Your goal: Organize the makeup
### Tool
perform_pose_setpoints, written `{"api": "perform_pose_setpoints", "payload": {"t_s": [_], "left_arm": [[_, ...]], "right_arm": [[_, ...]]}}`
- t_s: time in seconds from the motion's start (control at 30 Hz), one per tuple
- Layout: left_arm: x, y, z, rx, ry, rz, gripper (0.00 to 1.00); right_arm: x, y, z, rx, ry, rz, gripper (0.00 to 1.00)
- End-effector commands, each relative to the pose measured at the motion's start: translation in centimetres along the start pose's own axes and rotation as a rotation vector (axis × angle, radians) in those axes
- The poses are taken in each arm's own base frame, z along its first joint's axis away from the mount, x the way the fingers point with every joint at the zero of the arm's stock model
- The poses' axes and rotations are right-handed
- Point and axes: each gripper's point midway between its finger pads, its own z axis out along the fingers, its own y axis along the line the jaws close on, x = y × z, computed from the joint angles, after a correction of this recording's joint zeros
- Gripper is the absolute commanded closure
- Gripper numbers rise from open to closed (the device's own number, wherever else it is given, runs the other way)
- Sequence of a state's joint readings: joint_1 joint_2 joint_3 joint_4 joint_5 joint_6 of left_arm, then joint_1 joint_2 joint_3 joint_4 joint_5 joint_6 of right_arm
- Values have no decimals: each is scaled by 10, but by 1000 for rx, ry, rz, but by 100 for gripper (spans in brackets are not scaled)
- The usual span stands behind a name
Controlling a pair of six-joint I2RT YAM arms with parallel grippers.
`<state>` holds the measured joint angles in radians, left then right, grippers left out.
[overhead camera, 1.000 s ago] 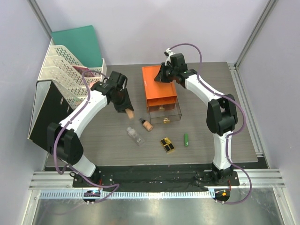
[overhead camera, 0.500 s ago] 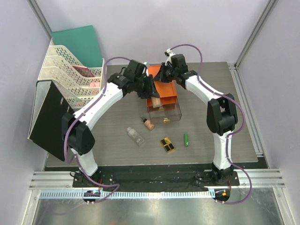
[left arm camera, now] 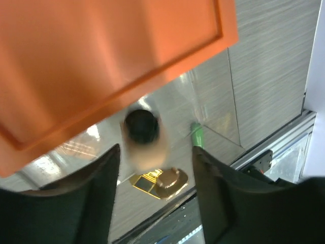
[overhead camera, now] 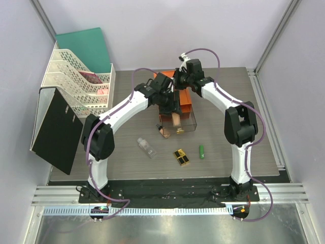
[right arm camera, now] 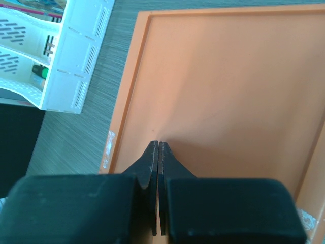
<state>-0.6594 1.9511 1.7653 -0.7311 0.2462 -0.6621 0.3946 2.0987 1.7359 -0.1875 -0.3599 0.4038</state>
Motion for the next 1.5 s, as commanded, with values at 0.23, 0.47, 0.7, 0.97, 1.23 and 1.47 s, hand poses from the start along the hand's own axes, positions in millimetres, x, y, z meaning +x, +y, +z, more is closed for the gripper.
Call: {"api": "perform_pose_setpoints", "payload": {"t_s": [0.23, 0.47, 0.7, 0.97, 1.23, 1.47], "left_arm": [[-20, -33, -31, 44, -86, 111, 26], [-19, -15, -89, -44, -204, 63, 23], [33, 57, -111, -254, -200, -154, 24], [94, 122, -82, -451, 28, -355, 23], [120, 133, -36, -433, 213, -478, 21], [152, 149, -15, -461, 331, -505, 22]], "right_arm": [[172, -84, 2, 276, 485, 132, 99], [175, -86, 4, 279, 492, 133, 99], [177, -87, 4, 280, 496, 134, 99], [178, -87, 2, 282, 499, 129, 99], [181, -88, 0, 282, 504, 128, 99], [186, -89, 1, 280, 515, 134, 99]]}}
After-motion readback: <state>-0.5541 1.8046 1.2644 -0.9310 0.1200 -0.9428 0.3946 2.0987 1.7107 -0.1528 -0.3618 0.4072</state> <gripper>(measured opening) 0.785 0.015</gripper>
